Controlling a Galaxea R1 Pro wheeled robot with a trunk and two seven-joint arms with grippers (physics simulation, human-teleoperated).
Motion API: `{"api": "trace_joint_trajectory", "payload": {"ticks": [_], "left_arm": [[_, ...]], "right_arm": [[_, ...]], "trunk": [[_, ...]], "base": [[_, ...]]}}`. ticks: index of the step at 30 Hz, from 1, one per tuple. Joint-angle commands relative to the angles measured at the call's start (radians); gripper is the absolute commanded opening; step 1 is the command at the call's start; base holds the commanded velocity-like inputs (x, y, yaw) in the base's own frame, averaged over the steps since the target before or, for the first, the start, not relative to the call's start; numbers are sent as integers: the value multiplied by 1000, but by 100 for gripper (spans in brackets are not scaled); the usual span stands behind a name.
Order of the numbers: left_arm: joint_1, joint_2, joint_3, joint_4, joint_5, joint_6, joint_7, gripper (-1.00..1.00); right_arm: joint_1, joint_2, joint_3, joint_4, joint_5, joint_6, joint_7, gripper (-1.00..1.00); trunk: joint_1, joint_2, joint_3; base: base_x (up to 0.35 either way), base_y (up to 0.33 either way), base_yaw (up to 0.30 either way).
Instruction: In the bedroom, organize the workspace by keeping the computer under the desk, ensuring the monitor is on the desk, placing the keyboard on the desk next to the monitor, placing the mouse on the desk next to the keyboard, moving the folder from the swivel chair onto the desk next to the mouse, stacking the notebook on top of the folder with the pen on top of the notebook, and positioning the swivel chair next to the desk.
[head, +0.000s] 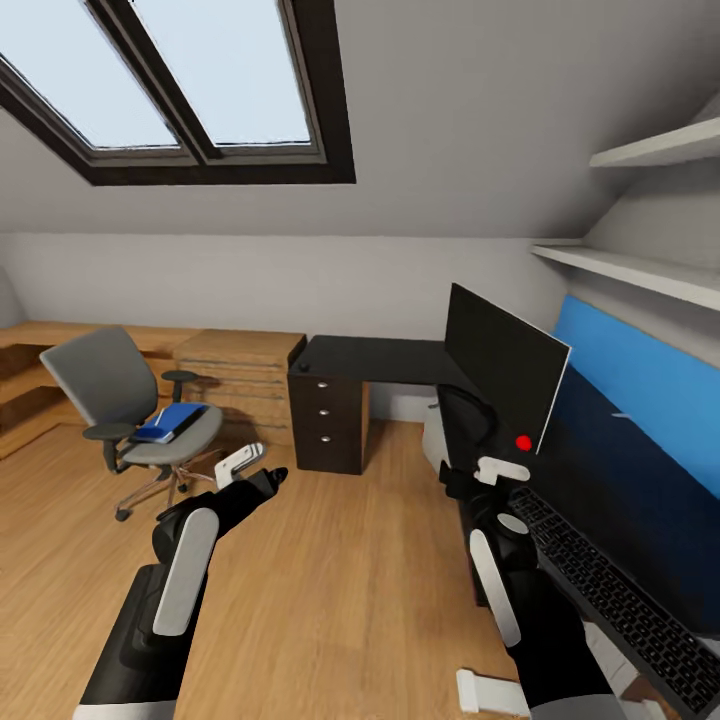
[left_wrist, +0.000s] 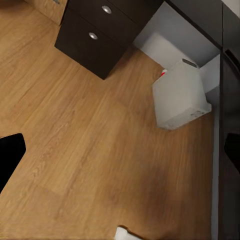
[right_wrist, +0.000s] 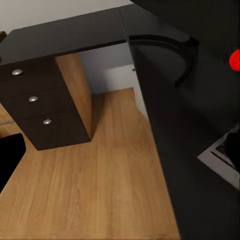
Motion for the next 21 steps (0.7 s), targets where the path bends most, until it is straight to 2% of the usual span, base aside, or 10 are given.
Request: {"api": "trace_joint_trajectory", "payload": {"ticks": [1,5,11,21], "left_arm": [[-1,-1,1,-1,10,4,9,100],[-1,-1,1,1,10,4,9,100],[-1,-1,-2,3,9,4,9,100],[-1,-1,-3,3,10,4,8,100]], "right_arm": [[-1,0,2,-1,-11,3,-9,100],[-1,-1,2,2,-10,2,-8,100],[-1,-2,-7,29,-12,2,-5,100],[-1,-2,-60,36,-26,2,7,100]], "trunk": [[0,-1,-2],[0,-1,-2],[0,-1,-2],[0,-1,-2]], "base": [[-324,-175,0],[-324,-175,-55],[-324,-175,-207],[-324,-168,-262]]}}
